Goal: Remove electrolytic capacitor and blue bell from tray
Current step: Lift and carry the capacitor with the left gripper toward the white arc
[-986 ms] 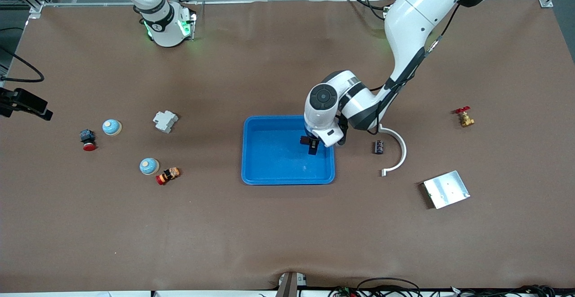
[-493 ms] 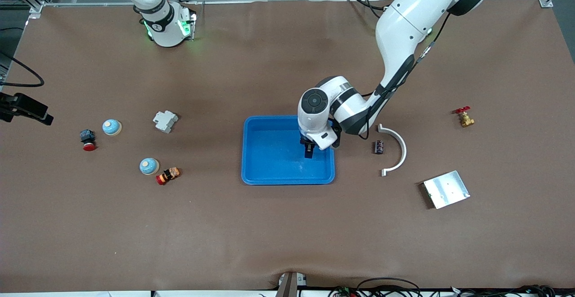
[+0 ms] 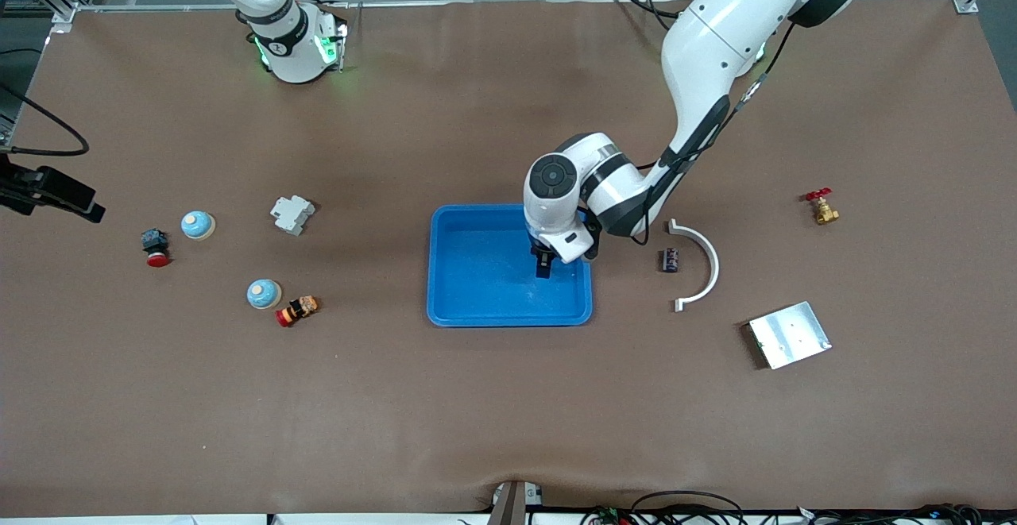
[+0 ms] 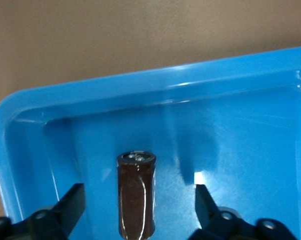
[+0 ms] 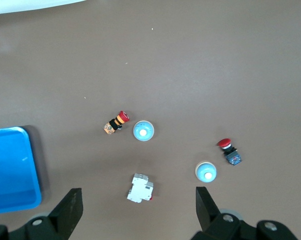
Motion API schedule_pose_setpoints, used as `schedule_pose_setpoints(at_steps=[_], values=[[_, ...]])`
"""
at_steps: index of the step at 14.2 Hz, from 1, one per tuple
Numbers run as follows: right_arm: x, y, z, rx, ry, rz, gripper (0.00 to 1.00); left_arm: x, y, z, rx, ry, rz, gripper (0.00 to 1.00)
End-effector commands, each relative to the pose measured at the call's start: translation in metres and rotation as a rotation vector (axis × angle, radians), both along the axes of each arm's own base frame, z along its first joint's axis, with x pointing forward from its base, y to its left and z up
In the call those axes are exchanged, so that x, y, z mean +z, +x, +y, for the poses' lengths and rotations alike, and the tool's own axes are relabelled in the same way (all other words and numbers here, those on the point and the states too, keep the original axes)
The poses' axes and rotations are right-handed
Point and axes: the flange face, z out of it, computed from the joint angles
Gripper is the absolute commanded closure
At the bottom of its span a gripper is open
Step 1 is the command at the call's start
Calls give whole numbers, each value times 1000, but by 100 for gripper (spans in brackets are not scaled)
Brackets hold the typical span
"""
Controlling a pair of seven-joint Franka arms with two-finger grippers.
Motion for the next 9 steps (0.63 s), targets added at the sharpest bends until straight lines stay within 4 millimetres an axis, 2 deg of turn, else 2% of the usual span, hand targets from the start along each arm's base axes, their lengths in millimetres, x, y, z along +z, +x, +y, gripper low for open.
schedule_pose_setpoints(at_steps=[1,2,3,4,9], values=[[6,2,9,-30,11,1,0,3,2,-7,6,24,-35,41],[6,2,9,-30,11,1,0,2,4,-4,7,29,-37,64],[6,2,8,-31,11,0,0,1,4,-4,1,31,-36,93],[6,2,4,-36,16,-2,0,1,3,-6,-19,34,-44,100],[5,3,-3,-42,17,2,0,2,5,-4,-70,48,-64,100]])
